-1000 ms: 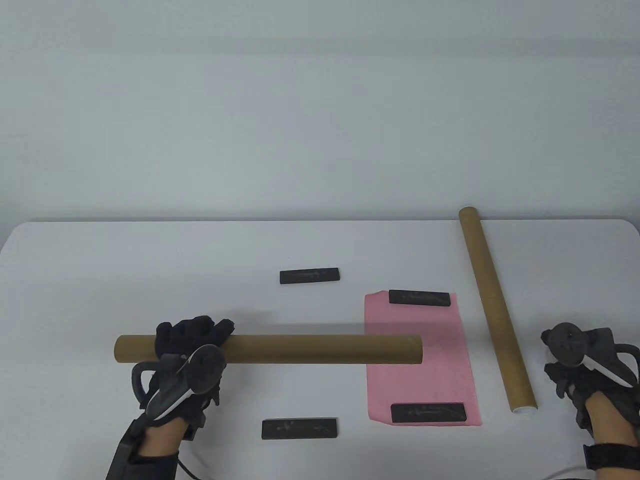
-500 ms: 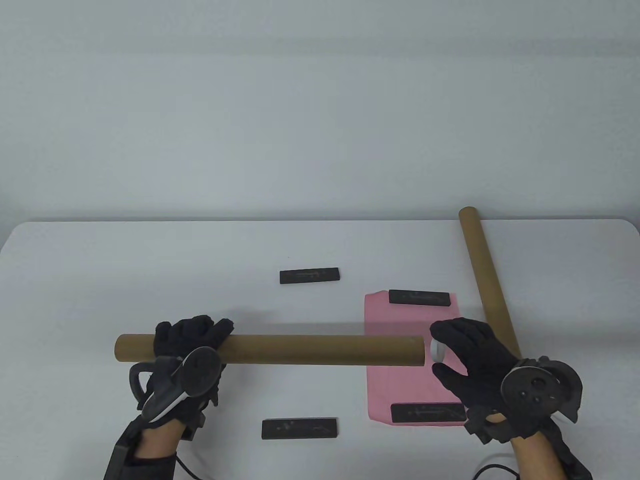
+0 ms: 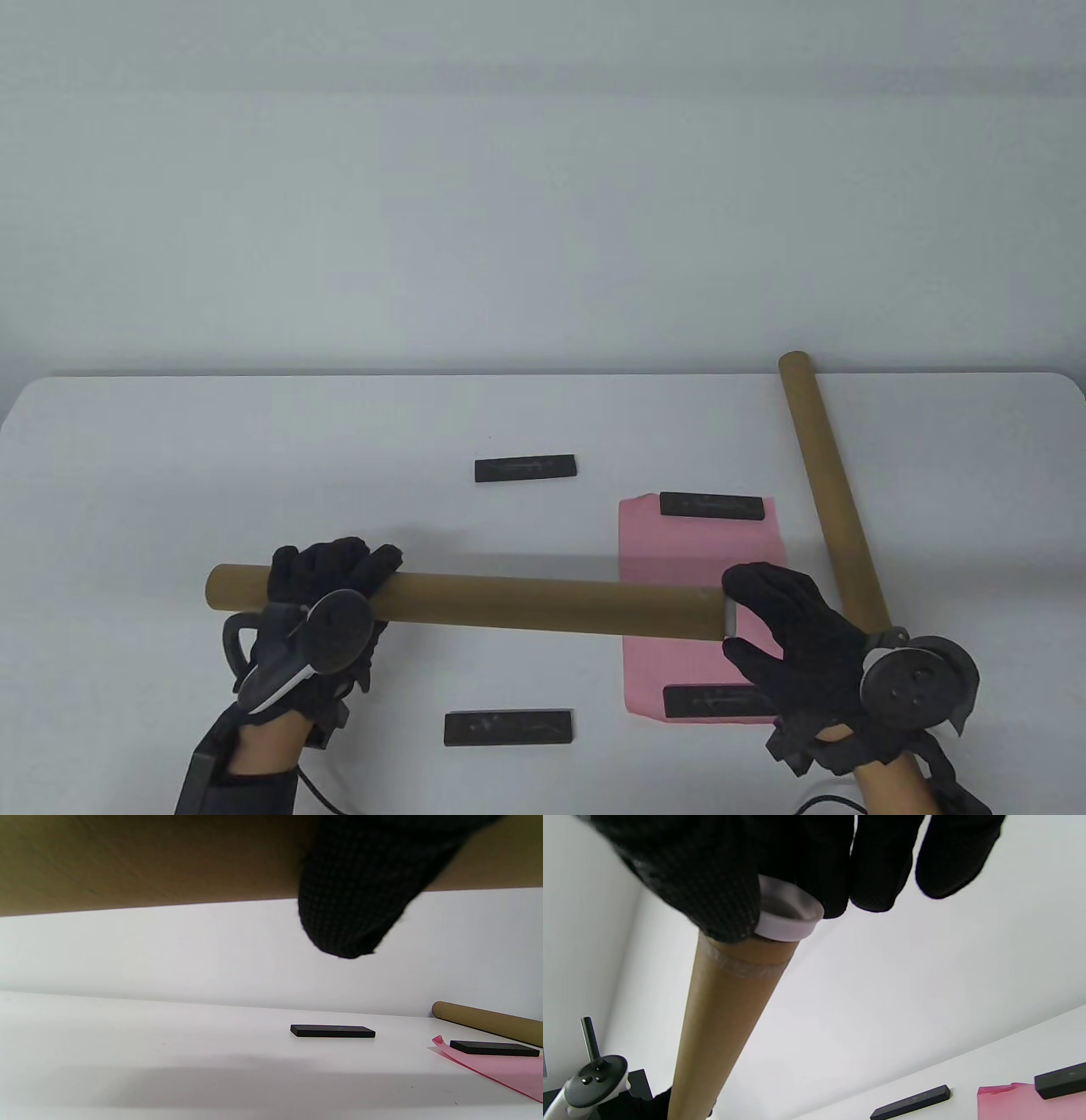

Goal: Roll up papers and store in mailing tubes

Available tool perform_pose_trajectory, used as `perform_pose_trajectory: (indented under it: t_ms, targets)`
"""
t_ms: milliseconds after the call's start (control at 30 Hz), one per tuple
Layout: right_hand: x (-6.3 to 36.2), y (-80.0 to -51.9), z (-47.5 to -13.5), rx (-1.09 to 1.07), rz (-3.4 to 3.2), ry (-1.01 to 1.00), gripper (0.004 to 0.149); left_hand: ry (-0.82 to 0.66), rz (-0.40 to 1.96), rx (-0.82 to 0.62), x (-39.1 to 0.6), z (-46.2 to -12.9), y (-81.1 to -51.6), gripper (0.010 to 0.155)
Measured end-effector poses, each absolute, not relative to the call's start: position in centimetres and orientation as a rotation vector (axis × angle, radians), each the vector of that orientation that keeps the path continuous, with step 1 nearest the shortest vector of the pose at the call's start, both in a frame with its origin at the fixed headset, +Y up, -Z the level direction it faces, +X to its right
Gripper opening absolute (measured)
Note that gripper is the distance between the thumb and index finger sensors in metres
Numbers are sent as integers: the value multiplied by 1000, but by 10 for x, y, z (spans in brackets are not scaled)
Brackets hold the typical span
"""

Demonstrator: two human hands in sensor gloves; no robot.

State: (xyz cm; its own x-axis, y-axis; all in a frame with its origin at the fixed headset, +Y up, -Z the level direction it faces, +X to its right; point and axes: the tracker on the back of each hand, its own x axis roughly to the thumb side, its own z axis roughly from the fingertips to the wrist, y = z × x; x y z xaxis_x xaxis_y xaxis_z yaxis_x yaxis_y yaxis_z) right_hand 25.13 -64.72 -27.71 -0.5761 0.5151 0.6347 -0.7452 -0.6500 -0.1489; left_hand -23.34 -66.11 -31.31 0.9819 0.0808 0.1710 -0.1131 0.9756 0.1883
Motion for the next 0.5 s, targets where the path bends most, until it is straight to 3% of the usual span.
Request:
perform_pose_trajectory:
  t_ms: [267,500]
  targets:
    - [247,-649,-274,705,2217,-581,70,-140,117,152,-232,-314,-662,74]
    - [231,-660,-275,677,2239,-557,91,-126,163,108,-226,-316,-662,74]
